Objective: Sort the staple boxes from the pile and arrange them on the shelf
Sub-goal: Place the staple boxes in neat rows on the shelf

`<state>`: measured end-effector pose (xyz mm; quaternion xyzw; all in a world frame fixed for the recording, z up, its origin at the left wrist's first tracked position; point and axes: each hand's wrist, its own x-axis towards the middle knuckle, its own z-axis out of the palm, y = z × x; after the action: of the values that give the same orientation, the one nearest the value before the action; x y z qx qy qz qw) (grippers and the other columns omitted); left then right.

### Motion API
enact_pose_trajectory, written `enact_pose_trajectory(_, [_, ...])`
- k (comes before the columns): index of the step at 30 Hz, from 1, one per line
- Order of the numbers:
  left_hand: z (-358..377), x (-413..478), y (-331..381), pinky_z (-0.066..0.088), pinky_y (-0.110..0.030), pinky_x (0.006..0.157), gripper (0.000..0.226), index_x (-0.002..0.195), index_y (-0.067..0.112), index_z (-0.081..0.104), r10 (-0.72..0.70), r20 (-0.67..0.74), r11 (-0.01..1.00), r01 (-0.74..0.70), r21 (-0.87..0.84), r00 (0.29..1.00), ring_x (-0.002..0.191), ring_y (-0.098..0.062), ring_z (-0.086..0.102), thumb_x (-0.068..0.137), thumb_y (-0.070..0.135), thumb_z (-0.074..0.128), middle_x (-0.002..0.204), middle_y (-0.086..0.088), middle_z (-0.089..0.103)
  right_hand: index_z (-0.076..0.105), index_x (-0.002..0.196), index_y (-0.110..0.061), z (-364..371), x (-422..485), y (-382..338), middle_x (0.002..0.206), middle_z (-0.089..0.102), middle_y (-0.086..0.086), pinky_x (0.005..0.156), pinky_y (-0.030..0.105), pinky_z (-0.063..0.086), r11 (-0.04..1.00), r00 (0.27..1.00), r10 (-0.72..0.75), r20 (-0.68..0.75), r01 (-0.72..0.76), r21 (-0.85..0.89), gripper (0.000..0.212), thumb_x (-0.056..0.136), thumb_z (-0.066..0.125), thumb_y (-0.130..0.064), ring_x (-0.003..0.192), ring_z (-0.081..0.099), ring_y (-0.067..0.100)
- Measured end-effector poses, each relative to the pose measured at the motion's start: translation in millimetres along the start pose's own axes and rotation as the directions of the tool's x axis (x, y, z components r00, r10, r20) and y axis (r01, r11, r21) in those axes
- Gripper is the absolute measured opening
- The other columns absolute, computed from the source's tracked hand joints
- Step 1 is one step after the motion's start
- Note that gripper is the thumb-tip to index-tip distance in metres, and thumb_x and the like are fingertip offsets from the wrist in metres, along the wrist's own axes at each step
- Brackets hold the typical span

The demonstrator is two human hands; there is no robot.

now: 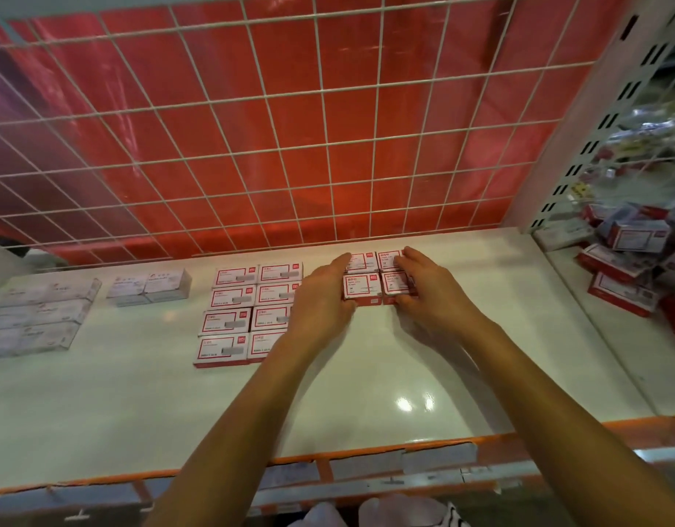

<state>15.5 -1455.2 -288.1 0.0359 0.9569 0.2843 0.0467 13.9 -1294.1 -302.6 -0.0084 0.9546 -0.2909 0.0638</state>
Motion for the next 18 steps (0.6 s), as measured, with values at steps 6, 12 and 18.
enact_pose_trajectory(6, [-1.4, 3.1, -3.3, 0.042, -0.036, 0.104, 0.058, 0.144, 0.024, 0.039, 0.018, 0.094, 0.997, -0.025, 0.072, 0.995, 0.121, -0.024, 0.054, 0.092, 0.022, 0.062, 0.138, -0.003, 0.054, 0.036, 0.144, -0.015, -1.5, -2.0, -0.9, 0.155, 0.024, 0.002, 0.11, 0.039, 0.031, 0.999, 1.0, 0.002, 0.009, -0.002, 0.051, 0.061, 0.089, 0.063, -0.023, 0.137, 0.035, 0.025])
enact_pose_trajectory(12, [-1.6, 5.7, -4.3, 0.044, -0.034, 0.101, 0.057, 0.145, 0.024, 0.038, 0.028, 0.113, 0.995, -0.038, 0.093, 0.993, 0.119, -0.023, 0.056, 0.092, 0.023, 0.062, 0.138, -0.002, 0.055, 0.037, 0.144, -0.014, -1.6, -4.0, -0.5, 0.154, 0.026, 0.002, 0.111, 0.041, 0.032, 0.999, 1.0, 0.006, 0.003, -0.006, 0.035, 0.061, 0.089, 0.063, -0.023, 0.137, 0.036, 0.025])
enact_pose_trajectory(18, [-2.2, 6.4, -6.2, 0.042, -0.036, 0.103, 0.059, 0.145, 0.023, 0.037, 0.047, 0.135, 0.992, -0.062, 0.106, 0.99, 0.123, -0.024, 0.053, 0.092, 0.021, 0.061, 0.139, -0.003, 0.052, 0.037, 0.143, -0.015, 1.1, -4.3, -0.3, 0.154, 0.027, 0.002, 0.111, 0.043, 0.032, 0.999, 1.0, 0.005, 0.002, -0.005, 0.039, 0.061, 0.089, 0.063, -0.023, 0.137, 0.036, 0.025])
